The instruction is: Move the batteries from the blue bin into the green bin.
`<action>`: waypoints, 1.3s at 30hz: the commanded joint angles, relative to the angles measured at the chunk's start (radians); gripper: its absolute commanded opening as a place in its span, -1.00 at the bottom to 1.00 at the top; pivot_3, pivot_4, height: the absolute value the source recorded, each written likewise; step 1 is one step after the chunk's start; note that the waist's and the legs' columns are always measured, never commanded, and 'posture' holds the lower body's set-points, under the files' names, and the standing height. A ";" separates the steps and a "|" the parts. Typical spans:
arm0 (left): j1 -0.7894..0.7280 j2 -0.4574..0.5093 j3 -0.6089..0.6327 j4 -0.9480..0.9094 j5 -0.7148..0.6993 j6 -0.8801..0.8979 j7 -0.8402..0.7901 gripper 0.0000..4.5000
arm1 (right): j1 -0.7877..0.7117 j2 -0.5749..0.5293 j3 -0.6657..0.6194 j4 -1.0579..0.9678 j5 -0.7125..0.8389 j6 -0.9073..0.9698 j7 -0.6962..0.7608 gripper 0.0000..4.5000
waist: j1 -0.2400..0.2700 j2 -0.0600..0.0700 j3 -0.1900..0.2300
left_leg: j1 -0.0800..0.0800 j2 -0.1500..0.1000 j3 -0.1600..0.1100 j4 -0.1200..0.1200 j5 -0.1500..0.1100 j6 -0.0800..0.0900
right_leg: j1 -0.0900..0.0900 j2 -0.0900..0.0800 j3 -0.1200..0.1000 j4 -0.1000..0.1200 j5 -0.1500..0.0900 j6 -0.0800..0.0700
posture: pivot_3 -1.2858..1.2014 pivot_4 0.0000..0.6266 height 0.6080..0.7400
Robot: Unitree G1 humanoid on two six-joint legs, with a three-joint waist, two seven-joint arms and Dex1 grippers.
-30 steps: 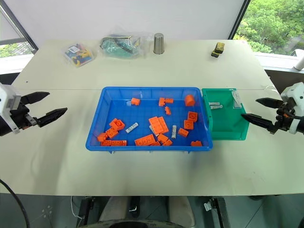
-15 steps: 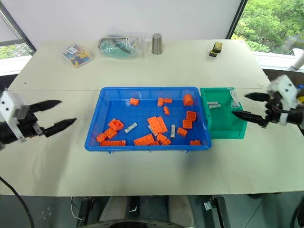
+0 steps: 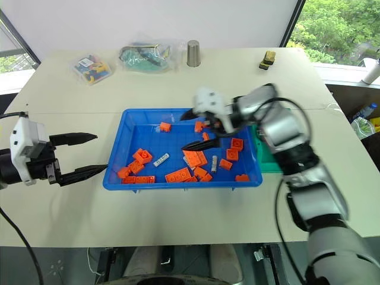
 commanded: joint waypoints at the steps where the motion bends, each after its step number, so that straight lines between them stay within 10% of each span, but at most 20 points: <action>1: 0.000 0.018 -0.004 -0.021 -0.012 0.003 -0.018 1.00 | -0.076 0.103 0.072 0.177 -0.104 -0.104 -0.021 1.00 | 0.001 0.000 0.000 | -0.001 0.000 0.000 0.002 0.000 0.000 | 0.000 0.000 -0.001 0.001 0.000 0.000 | 0.03 -0.52 0.99; 15: -0.011 0.016 0.021 -0.076 -0.033 0.040 0.043 1.00 | -0.167 0.343 0.148 0.722 -0.327 -0.458 -0.044 1.00 | -0.005 0.000 0.000 | -0.001 0.000 -0.004 0.009 0.000 0.000 | 0.001 -0.003 -0.012 0.008 0.000 0.000 | 0.03 -0.52 0.99; 24: -0.048 0.018 -0.007 -0.070 -0.037 0.049 0.063 1.00 | -0.148 0.379 0.100 0.772 -0.344 -0.488 -0.049 -0.67 | -0.013 -0.001 0.000 | 0.000 0.000 -0.006 0.009 0.000 -0.001 | 0.002 -0.004 -0.014 0.008 0.000 -0.001 | 0.03 -0.52 0.99; 26: -0.071 0.016 -0.029 -0.058 -0.039 0.051 0.063 1.00 | -0.133 0.365 0.084 0.730 -0.333 -0.472 -0.035 -0.98 | -0.013 -0.001 0.000 | 0.000 0.000 -0.007 0.008 0.000 -0.002 | 0.002 -0.005 -0.015 0.008 0.000 -0.001 | 0.03 -0.52 0.99; 39: -0.241 -0.050 -0.214 0.018 -0.031 0.039 0.057 1.00 | 0.168 -0.110 -0.443 -0.271 -0.067 0.339 -0.201 -0.97 | 0.027 0.000 0.000 | -0.002 -0.001 -0.007 0.008 0.000 -0.002 | 0.001 -0.008 -0.016 0.006 -0.001 -0.003 | 0.03 -0.52 0.99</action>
